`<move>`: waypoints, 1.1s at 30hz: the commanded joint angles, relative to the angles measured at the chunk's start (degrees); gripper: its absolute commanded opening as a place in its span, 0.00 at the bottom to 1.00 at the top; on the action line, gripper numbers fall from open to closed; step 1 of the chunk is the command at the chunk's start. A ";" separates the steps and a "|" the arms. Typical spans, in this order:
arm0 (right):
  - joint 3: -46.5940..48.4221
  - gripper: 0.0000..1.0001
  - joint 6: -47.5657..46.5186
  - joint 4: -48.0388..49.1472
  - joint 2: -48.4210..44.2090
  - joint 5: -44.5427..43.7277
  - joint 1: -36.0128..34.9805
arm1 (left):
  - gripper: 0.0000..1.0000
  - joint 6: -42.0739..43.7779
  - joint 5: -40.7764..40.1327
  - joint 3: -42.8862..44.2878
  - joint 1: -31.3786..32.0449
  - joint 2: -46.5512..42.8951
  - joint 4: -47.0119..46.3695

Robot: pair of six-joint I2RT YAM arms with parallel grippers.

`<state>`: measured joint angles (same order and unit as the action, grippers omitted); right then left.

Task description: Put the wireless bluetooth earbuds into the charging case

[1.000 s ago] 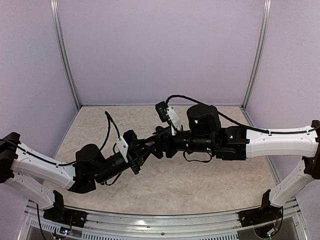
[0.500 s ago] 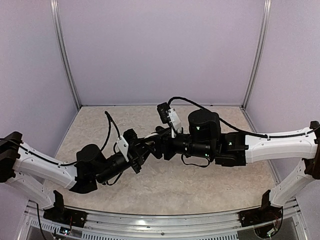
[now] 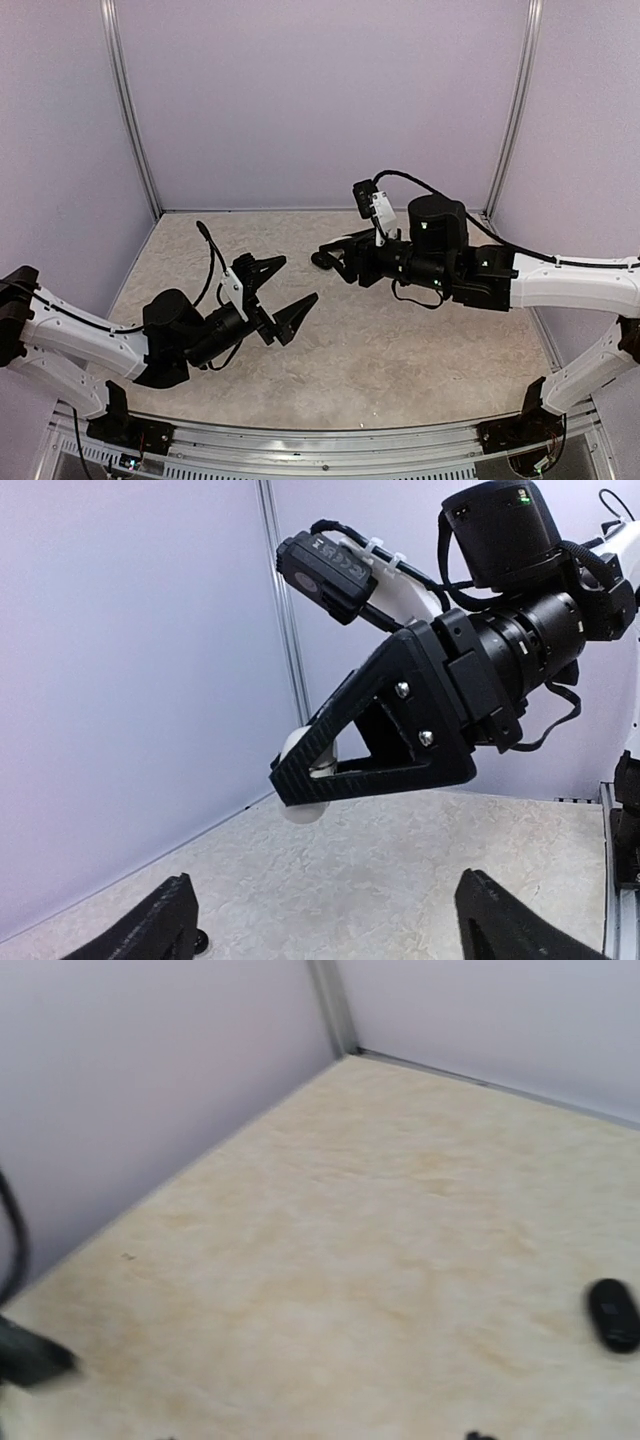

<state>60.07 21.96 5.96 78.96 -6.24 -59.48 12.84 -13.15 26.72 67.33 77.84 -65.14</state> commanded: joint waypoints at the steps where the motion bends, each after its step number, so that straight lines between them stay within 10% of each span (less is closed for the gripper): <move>1: 2.16 0.54 -6.80 -7.12 -0.81 3.95 5.75 | 0.99 -3.12 -1.96 -2.42 0.24 -3.48 -0.83; 14: 18.73 0.54 -19.37 -31.06 22.88 13.08 19.28 | 0.99 -16.62 -3.10 -5.86 -5.38 -11.85 7.09; 33: 39.72 0.59 -25.97 -38.56 48.86 16.18 27.27 | 0.99 -21.65 -3.13 -10.28 -8.97 -17.70 9.41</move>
<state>95.18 -2.17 -30.50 123.96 8.10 -33.45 -7.99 -16.38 16.99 58.96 61.32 -56.75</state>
